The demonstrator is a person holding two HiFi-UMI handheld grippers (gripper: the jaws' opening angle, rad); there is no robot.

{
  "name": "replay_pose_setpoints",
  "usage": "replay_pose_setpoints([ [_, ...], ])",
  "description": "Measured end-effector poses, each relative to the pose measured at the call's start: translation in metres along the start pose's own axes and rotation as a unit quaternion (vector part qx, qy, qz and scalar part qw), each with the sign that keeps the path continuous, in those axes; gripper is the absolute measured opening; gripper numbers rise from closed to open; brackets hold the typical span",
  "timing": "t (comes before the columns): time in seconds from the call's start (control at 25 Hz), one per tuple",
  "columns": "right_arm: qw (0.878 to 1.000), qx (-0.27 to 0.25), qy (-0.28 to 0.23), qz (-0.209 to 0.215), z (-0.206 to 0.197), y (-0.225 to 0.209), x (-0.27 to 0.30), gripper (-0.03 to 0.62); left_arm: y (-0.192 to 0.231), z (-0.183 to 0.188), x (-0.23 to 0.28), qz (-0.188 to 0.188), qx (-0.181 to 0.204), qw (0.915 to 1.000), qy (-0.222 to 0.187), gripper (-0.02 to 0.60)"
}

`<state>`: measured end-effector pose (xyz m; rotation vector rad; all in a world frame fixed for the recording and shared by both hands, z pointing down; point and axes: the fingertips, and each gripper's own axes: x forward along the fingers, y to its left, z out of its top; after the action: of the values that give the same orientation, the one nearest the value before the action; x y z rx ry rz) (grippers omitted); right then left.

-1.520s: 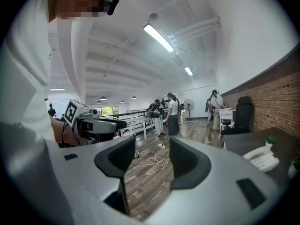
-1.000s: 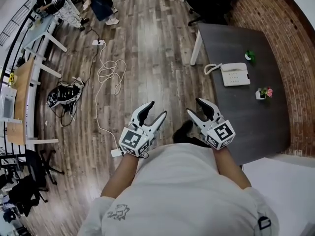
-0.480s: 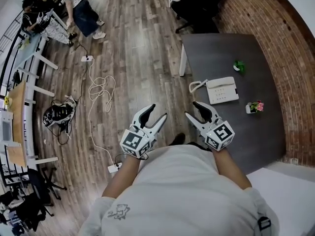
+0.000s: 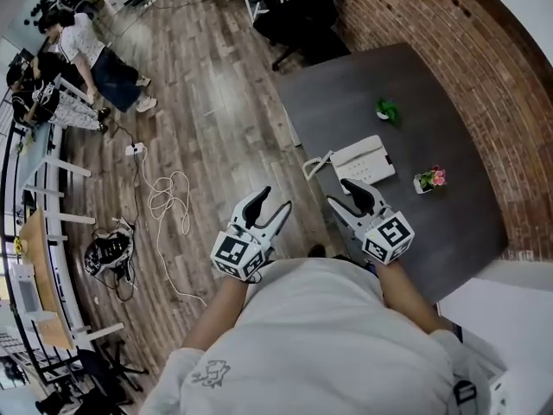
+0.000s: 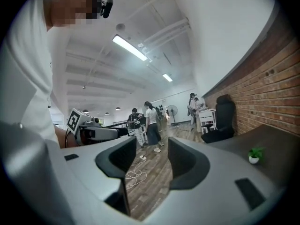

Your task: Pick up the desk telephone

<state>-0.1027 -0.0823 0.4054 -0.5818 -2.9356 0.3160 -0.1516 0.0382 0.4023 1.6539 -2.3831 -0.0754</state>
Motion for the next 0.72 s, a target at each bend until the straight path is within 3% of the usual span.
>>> replay_pose_setpoints([
  [0.4,0.994,0.03,-0.019,-0.105,-0.004,-0.039,-0.049,0.215,-0.023,-0.003,0.062,-0.105,0.004,0.9942,0.025,0.247],
  [0.72,0.973,0.047,-0.038,-0.222,-0.006,-0.078,-0.086,0.21,-0.036,-0.004,0.133,-0.214,0.017,0.9757,0.042,0.247],
])
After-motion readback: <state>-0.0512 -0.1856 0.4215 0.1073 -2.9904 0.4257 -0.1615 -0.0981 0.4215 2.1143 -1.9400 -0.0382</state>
